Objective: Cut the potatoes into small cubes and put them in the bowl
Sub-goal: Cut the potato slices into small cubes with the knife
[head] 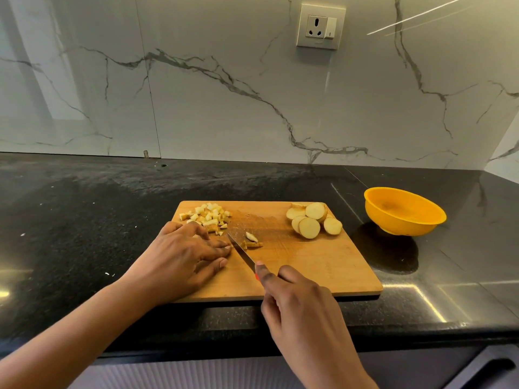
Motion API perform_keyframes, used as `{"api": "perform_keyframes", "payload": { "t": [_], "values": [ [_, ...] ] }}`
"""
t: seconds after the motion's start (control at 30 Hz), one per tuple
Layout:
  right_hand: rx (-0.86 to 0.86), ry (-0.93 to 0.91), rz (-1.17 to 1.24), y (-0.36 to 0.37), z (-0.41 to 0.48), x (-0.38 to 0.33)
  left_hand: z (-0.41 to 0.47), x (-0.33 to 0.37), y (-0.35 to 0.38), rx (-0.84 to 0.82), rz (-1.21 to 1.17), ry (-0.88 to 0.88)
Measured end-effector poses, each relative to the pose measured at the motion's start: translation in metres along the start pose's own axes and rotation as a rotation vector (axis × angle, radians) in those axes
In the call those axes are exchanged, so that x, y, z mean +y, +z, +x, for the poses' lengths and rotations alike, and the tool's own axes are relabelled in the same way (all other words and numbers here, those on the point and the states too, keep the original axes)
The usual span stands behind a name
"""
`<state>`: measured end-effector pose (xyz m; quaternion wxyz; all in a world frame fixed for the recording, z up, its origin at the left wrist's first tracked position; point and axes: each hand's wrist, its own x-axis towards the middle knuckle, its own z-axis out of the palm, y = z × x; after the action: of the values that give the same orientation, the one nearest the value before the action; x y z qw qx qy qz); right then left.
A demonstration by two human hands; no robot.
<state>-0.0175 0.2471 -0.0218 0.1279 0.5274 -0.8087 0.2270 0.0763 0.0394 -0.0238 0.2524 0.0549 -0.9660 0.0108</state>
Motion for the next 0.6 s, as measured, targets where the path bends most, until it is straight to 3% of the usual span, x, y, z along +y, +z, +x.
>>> {"api": "perform_keyframes", "payload": {
  "t": [0.43, 0.5, 0.6],
  "values": [
    [0.007, -0.07, -0.096, 0.006, 0.013, -0.003, 0.0, -0.01, -0.003, -0.059, 0.047, 0.088],
    [-0.087, -0.074, -0.042, -0.006, 0.011, -0.009, -0.002, -0.007, -0.003, -0.037, 0.097, 0.071],
    [-0.072, -0.127, 0.023, -0.022, -0.001, 0.006, -0.004, -0.007, -0.003, -0.009, 0.138, -0.007]
  ]
}}
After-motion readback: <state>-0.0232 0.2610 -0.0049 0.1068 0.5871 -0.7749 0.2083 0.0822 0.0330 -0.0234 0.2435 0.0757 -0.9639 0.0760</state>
